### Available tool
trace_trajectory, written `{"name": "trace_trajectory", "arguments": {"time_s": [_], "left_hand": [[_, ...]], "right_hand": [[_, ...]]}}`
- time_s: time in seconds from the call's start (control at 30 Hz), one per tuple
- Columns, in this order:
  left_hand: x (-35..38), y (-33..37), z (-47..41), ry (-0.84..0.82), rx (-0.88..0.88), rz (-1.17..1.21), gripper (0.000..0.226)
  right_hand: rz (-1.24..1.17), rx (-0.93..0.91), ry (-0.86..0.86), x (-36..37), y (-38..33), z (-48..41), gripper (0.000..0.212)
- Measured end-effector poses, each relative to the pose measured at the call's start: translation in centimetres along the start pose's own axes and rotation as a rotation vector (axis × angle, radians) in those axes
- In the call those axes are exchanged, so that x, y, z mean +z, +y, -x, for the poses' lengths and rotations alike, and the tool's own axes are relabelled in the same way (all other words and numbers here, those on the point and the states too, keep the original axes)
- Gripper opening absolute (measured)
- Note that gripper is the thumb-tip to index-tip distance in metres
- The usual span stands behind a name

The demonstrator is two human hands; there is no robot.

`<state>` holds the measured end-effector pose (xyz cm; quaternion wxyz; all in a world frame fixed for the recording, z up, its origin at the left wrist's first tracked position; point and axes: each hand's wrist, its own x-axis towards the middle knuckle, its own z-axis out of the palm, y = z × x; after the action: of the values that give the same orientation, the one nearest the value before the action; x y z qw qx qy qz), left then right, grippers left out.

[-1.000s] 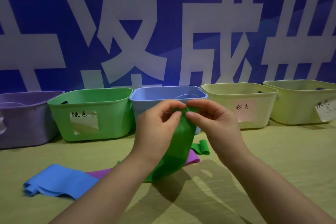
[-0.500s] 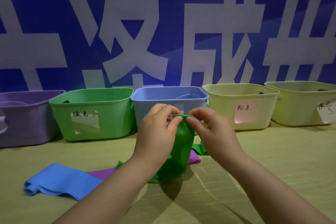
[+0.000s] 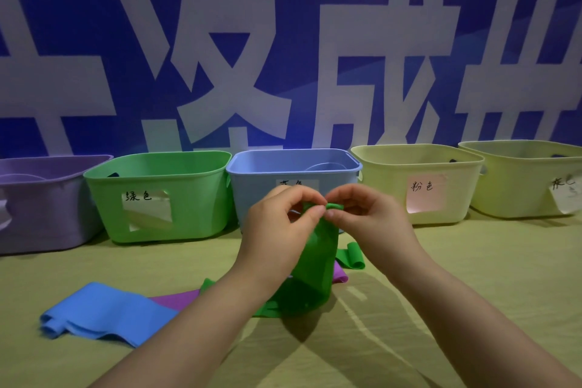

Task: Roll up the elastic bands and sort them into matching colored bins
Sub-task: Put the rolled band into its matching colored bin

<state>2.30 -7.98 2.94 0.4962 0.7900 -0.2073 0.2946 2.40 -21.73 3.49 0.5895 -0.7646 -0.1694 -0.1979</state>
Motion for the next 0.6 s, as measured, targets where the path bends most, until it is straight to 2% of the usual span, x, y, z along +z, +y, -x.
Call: {"name": "trace_trajectory", "arguments": {"time_s": [0.27, 0.43, 0.53, 0.6], "left_hand": [[-0.1, -0.5, 0.2, -0.005, -0.012, 0.003, 0.028], [0.0, -0.8, 0.2, 0.029, -0.04, -0.014, 0.024], [0.0, -1.1, 0.3, 0.011, 0.024, -0.118, 0.006], [0.0, -1.4, 0.2, 0.009, 0.077, -0.208, 0.005]], "right_hand": [[0.009, 0.063, 0.013, -0.2, 0.0, -0.1, 0.017], [0.38, -0.017, -0.012, -0.4, -0.4, 0.0, 0.001], [0.569, -0.087, -0.026, -0.4, -0.4, 0.1, 0.014], [0.638, -0.103, -0.051, -0.4, -0.5, 0.1, 0.019]]}}
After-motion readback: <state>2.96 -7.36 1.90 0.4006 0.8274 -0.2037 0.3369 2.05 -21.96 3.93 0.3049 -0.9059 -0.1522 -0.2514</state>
